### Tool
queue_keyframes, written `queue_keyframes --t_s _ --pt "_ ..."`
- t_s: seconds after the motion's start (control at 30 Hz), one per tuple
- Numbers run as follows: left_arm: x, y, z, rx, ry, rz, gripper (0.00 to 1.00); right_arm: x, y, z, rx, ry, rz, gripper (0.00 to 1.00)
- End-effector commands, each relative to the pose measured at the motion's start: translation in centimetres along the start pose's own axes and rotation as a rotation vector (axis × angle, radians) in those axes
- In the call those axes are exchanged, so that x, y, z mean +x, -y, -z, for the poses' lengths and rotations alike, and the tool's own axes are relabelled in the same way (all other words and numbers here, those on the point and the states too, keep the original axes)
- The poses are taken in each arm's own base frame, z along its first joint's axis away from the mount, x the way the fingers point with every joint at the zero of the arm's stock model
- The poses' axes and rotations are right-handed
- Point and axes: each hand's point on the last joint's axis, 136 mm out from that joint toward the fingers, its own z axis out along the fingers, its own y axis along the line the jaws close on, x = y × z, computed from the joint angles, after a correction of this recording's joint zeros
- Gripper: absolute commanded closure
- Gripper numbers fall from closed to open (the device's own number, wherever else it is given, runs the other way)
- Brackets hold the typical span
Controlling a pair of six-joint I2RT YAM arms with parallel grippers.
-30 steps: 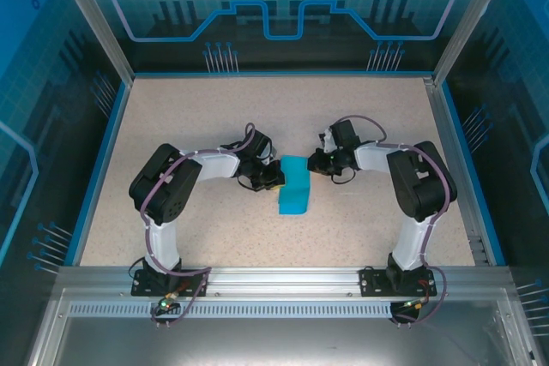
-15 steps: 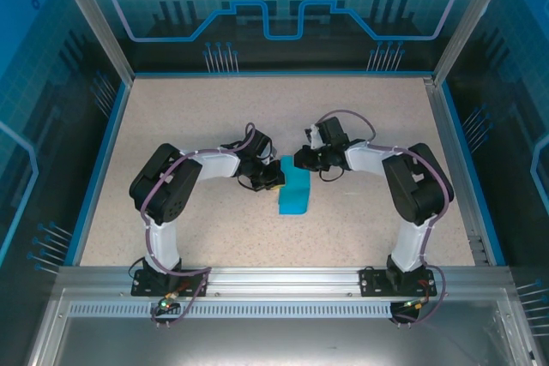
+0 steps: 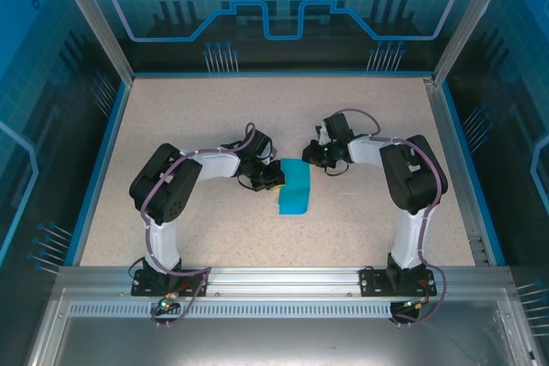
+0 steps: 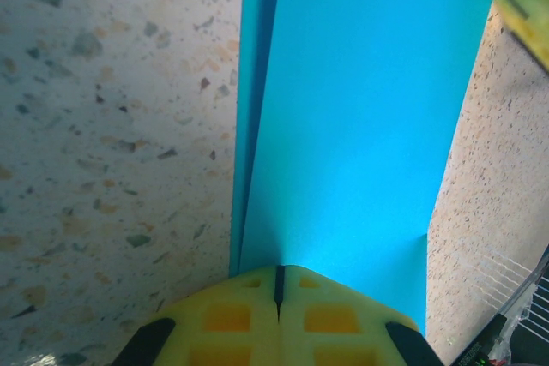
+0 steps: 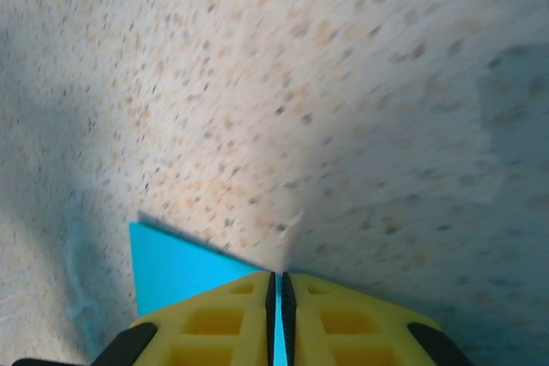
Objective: Fold a paper plane with a square sheet of paper (pick it up from the middle)
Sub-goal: Fold the square sheet of paper in half at the center of the table.
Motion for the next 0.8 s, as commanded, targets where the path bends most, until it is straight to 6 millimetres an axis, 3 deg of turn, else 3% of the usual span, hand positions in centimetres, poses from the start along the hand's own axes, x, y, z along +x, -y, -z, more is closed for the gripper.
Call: queue_keyframes --t_s 0.0,0.13,0.27,0.47,0.77 --pt "4.3 -8.4 -2.0 -0.283 -0.122 0.108 1.00 -2.8 1.1 2.2 0.070 0.094 -0.010 0.85" --pt "4.2 -8.3 -2.1 -0.279 -0.117 0.107 1.00 -1.4 -3.1 5.0 -0.039 0.116 0.070 0.85" --pt "4.1 -8.2 -2.1 -0.277 -0.113 0.107 1.00 3.4 -5.6 5.9 -0.123 0.030 0.085 0.85" --pt "4.0 -8.1 -2.1 -0.278 -0.107 0.107 1.00 10.2 -5.0 4.0 -0.126 -0.147 0.039 0.87" --pt "4.0 -8.1 -2.3 -0.283 -0.102 0.114 1.00 13.9 -3.2 2.7 -0.104 -0.266 0.032 0.90"
